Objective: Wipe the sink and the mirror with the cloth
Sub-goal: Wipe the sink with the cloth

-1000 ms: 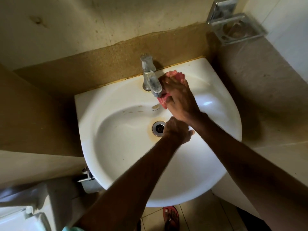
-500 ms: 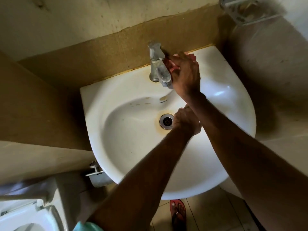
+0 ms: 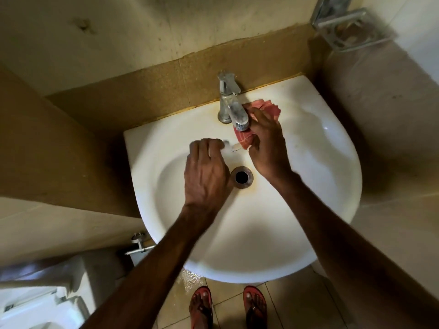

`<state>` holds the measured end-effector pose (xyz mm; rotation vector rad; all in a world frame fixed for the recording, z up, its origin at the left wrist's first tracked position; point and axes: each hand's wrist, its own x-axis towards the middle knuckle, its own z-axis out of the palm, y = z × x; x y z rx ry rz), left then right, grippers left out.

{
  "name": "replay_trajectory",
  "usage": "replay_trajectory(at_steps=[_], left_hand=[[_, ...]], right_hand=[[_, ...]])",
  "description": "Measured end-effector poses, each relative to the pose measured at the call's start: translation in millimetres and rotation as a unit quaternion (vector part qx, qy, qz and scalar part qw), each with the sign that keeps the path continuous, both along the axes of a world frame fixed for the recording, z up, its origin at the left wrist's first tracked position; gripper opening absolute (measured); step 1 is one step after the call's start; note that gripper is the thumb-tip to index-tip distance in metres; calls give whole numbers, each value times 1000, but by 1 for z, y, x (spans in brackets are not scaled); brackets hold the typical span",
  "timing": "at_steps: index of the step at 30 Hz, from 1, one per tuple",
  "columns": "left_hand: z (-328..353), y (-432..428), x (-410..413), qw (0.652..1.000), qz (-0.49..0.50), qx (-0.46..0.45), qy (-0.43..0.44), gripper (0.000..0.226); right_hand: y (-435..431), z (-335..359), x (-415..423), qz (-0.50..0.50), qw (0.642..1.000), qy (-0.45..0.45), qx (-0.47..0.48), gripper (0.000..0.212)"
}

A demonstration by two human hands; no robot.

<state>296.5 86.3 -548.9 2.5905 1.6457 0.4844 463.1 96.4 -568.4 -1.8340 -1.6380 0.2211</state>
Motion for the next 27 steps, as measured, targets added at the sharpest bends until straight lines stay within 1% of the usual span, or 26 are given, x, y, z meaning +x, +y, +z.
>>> replay_trajectory(at_steps=[2, 4, 5, 6, 8, 9, 11, 14, 16, 20, 24, 27], left_hand=[[5, 17, -7, 1000, 22, 21, -4, 48], [3, 33, -7, 1000, 8, 10, 5, 58], [-1, 37, -7, 1000, -5, -4, 12, 59], [-7, 40, -6, 999, -16, -16, 23, 57], [-18, 39, -6, 998, -29, -24, 59, 59], [-22, 38, -7, 996, -33, -25, 78, 61], [-25, 36, -9, 994, -40, -23, 98, 65], [-17, 38, -11, 996, -41, -25, 82, 66], [-8, 39, -14, 994, -48, -45, 83, 74], [0, 40, -19, 993, -55, -57, 89, 83], [3, 38, -19, 991, -63, -69, 97, 86], [4, 39, -19, 989, -73, -82, 104, 89]], right_hand=[[-10, -9, -12, -31, 999, 36, 6, 56], [-21, -15, -35, -69, 994, 88, 17, 66], [-28, -16, -48, -86, 989, 115, 23, 71], [-32, -19, -62, -101, 985, 139, 29, 72], [-35, -22, -84, -139, 977, 159, 27, 69], [-34, -21, -92, -159, 973, 165, 12, 71], [-27, -18, -103, -184, 962, 200, -25, 82], [-17, -12, -101, -216, 941, 257, -55, 98], [-14, -8, -91, -234, 932, 266, -78, 100], [-14, -9, -69, -241, 900, 325, -162, 89], [-12, -9, -64, -224, 878, 370, -203, 84], [-7, -14, -68, -219, 845, 438, -217, 55]])
